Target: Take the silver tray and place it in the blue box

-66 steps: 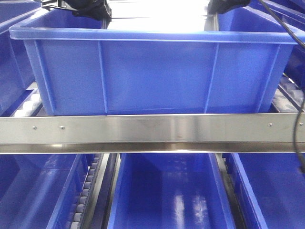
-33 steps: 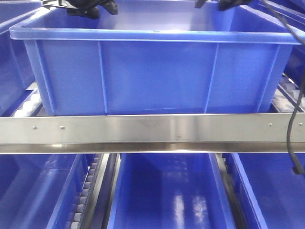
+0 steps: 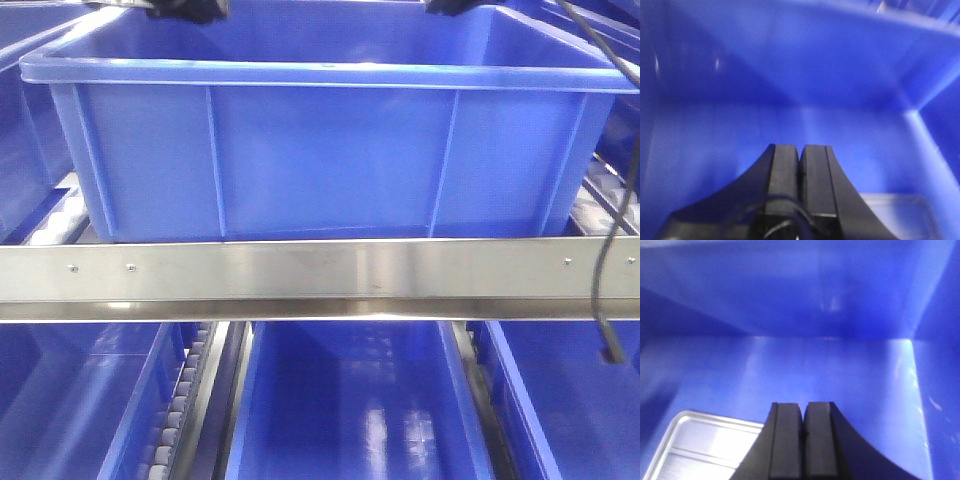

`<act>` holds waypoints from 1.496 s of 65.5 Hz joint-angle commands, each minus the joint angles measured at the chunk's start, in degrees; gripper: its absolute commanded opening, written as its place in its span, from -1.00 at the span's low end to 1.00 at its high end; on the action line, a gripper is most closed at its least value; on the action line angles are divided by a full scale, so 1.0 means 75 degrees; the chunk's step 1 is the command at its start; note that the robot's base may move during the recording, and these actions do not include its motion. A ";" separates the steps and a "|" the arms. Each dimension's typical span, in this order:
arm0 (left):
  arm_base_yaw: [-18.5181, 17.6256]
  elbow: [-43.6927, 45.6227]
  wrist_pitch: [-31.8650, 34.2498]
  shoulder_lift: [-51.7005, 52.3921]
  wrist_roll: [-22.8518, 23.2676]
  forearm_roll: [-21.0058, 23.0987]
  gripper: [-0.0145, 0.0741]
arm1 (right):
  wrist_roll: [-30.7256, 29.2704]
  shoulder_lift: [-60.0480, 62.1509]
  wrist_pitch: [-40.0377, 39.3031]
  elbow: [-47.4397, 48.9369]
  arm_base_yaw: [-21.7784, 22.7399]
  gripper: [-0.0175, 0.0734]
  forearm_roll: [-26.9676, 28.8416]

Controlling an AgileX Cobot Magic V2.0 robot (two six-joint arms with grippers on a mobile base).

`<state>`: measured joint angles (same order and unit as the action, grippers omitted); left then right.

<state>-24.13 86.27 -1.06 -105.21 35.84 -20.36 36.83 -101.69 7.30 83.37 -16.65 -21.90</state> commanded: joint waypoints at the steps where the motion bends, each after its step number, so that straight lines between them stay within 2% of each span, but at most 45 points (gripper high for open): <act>1: 0.0010 0.0290 0.0606 0.0713 0.0053 0.0015 -0.89 | -0.0037 0.0600 -0.0741 0.0300 0.0018 -0.47 -0.0051; 6: 0.0014 0.0218 0.0382 0.1043 0.0053 0.0015 -0.89 | -0.0069 0.0798 -0.0670 0.0245 0.0018 -0.50 -0.0260; 15: 0.0014 -0.0703 0.0629 0.1848 0.0053 0.0004 -0.89 | -0.0100 0.1453 -0.0973 -0.0593 0.0018 -0.50 -0.1390; 19: 0.0029 -0.1440 0.1062 0.2287 0.0053 -0.0040 -0.89 | -0.0100 0.1898 -0.1568 -0.1276 0.0018 -0.50 -0.1718; 27: 0.0137 -0.3127 0.2506 0.3247 0.0053 -0.0285 -0.89 | -0.0100 0.2803 -0.2840 -0.2679 0.0025 -0.50 -0.2138; 32: 0.0184 -0.4258 0.2906 0.3931 0.0053 -0.0429 -0.89 | -0.0100 0.3394 -0.3271 -0.3529 0.0025 -0.50 -0.2187; 50: 0.0903 -0.7612 0.2892 0.7484 0.0053 -0.0588 -0.89 | -0.0100 0.6432 -0.3371 -0.6521 0.0070 -0.50 -0.2187; 59: 0.1026 -0.8750 0.2666 0.9439 0.0053 -0.0737 -0.89 | -0.0100 0.7986 -0.3278 -0.7464 0.0070 -0.50 -0.2187; 72: 0.1026 -0.9881 0.2487 1.1959 0.0053 -0.0737 -0.89 | -0.0100 1.0034 -0.2626 -0.8272 0.0070 -0.50 -0.2187; 79: 0.1026 -1.0194 0.2448 1.2815 0.0053 -0.0737 -0.89 | -0.0100 1.0853 -0.2410 -0.8396 0.0070 -0.50 -0.2187; 98: 0.1026 -1.0318 0.2363 1.3112 0.0053 -0.0737 -0.89 | -0.0100 1.1280 -0.2383 -0.8396 0.0070 -0.50 -0.2187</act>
<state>-16.49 7.39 12.60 -6.34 35.93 -26.31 36.60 -16.68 -7.37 18.84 -16.46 -38.27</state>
